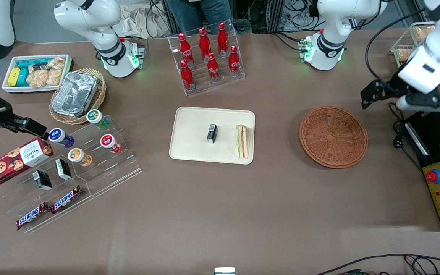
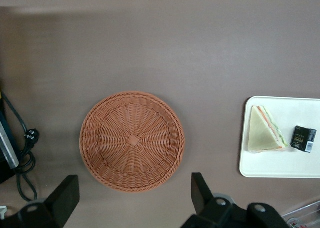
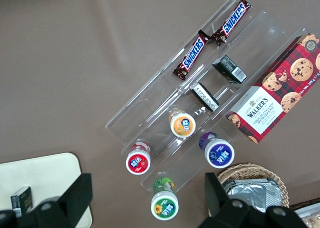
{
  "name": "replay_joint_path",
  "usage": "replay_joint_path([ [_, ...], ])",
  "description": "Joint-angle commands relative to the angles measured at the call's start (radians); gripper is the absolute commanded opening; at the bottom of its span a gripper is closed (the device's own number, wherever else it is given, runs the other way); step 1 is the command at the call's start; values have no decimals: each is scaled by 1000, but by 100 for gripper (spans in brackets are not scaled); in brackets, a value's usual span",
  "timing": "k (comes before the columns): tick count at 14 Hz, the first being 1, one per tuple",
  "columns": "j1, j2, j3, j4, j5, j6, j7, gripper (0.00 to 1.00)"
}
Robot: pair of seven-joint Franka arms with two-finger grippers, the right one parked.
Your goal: Place sandwich from basket to tray
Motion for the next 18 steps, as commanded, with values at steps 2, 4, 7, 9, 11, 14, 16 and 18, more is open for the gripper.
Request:
replay_joint_path([
  [2,0,32,-2,39,-14,9,21,99],
  [4,0,26,0,7,-14,15,21,99],
  [7,0,-10,3,-44,-14,13,21,99],
  [9,0,-26,4,-65,-14,10,20,99],
  [11,2,-52,6,-99,-12,13,21,99],
  [14,2,-121,6,-180,-9,35,21,99],
  [16,0,-174,6,-260,-7,76,21,99],
  [18,2,-221,6,-319,-4,105,21,99],
])
